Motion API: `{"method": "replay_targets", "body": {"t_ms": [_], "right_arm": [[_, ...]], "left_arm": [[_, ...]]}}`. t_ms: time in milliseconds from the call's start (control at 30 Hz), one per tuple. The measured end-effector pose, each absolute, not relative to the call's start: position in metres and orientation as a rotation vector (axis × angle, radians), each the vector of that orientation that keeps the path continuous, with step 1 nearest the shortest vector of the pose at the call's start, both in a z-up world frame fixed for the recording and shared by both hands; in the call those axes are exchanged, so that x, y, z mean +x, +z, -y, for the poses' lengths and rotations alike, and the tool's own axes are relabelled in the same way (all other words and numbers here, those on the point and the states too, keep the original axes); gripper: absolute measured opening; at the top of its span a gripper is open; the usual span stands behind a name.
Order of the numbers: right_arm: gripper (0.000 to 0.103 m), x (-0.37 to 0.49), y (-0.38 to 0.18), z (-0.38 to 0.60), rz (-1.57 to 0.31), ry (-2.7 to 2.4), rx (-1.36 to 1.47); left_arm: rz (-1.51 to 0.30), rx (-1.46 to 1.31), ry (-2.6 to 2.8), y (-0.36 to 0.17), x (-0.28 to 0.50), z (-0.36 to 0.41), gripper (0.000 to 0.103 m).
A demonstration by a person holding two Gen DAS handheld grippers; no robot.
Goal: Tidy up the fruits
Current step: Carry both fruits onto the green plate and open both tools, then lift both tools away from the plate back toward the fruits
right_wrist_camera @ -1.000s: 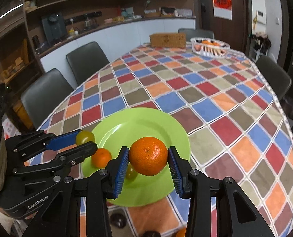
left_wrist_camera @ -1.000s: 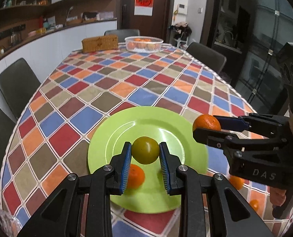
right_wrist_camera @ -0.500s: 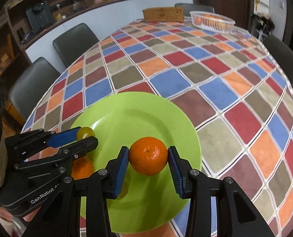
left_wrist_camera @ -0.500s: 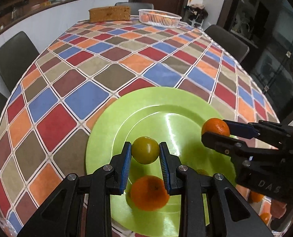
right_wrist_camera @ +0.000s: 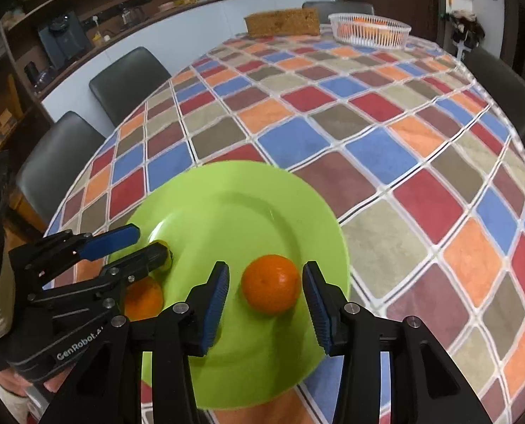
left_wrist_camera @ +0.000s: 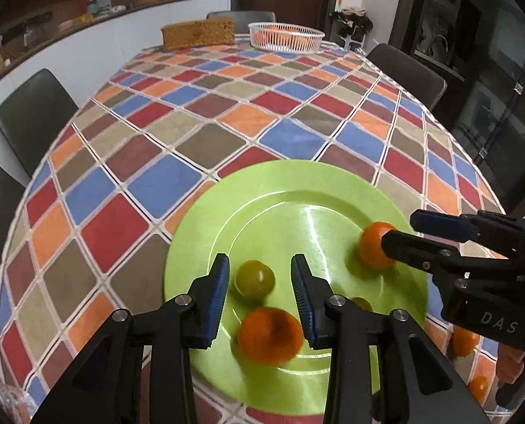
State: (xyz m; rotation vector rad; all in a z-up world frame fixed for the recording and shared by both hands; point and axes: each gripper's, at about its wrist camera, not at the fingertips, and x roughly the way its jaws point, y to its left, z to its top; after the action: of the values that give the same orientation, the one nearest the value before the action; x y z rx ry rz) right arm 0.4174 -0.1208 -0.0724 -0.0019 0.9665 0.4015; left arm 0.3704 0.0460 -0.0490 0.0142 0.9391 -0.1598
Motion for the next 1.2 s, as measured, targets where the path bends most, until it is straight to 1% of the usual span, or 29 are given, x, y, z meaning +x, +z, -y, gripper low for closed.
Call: {"method": "replay_targets", "body": {"t_ms": [67, 267, 300, 367, 400, 467, 533, 567, 600, 667, 733, 800, 867, 1067, 1133, 1200], "right_arm": [[0.044, 0.409, -0.064, 0.122, -0.937, 0.395, -0.025], [0.045, 0.374, -0.035, 0.128, -0.848, 0.419, -0.065], [0.048, 0.367, -0.03, 0.13, -0.833, 0.424, -0.067], [0.051, 0.354, -0.021, 0.135, -0.804, 0.43, -0.068], [0.051, 0.347, -0.017, 0.137, -0.789, 0.433, -0.068], [0.051, 0.332, -0.009, 0.141, -0.758, 0.435, -0.07], [0.052, 0.316, 0.0, 0.147, -0.72, 0.433, -0.071], [0.056, 0.309, 0.003, 0.15, -0.707, 0.431, -0.072], [0.059, 0.302, 0.007, 0.153, -0.69, 0.426, -0.073], [0.059, 0.285, 0.014, 0.159, -0.653, 0.419, -0.082], [0.059, 0.269, 0.02, 0.166, -0.623, 0.411, -0.096], [0.063, 0.254, 0.025, 0.173, -0.595, 0.408, -0.101], [0.065, 0.242, 0.028, 0.178, -0.568, 0.402, -0.112], [0.066, 0.207, 0.032, 0.191, -0.516, 0.391, -0.145], [0.07, 0.197, 0.03, 0.196, -0.507, 0.391, -0.141], [0.07, 0.188, 0.028, 0.202, -0.496, 0.385, -0.14]], "left_arm": [[-0.915, 0.017, -0.156, -0.041, 0.361, -0.045, 0.041], [-0.831, 0.044, -0.151, -0.011, 0.323, -0.038, 0.044], [-0.812, 0.055, -0.155, -0.006, 0.315, -0.036, 0.045], [-0.777, 0.083, -0.151, 0.004, 0.299, -0.03, 0.049], [-0.765, 0.089, -0.15, 0.007, 0.294, -0.029, 0.05], [-0.73, 0.092, -0.155, 0.017, 0.276, -0.025, 0.055], [-0.705, 0.094, -0.159, 0.025, 0.261, -0.021, 0.057], [-0.687, 0.093, -0.163, 0.029, 0.253, -0.019, 0.058], [-0.67, 0.092, -0.168, 0.032, 0.244, -0.017, 0.059], [-0.639, 0.094, -0.169, 0.039, 0.229, -0.013, 0.065], [-0.613, 0.091, -0.168, 0.044, 0.214, -0.009, 0.068], [-0.594, 0.085, -0.177, 0.049, 0.202, -0.005, 0.07], [-0.575, 0.081, -0.19, 0.053, 0.187, 0.0, 0.074], [-0.544, 0.093, -0.209, 0.054, 0.155, 0.016, 0.077], [-0.539, 0.096, -0.216, 0.052, 0.147, 0.021, 0.078], [-0.536, 0.099, -0.225, 0.048, 0.139, 0.026, 0.078]]}}
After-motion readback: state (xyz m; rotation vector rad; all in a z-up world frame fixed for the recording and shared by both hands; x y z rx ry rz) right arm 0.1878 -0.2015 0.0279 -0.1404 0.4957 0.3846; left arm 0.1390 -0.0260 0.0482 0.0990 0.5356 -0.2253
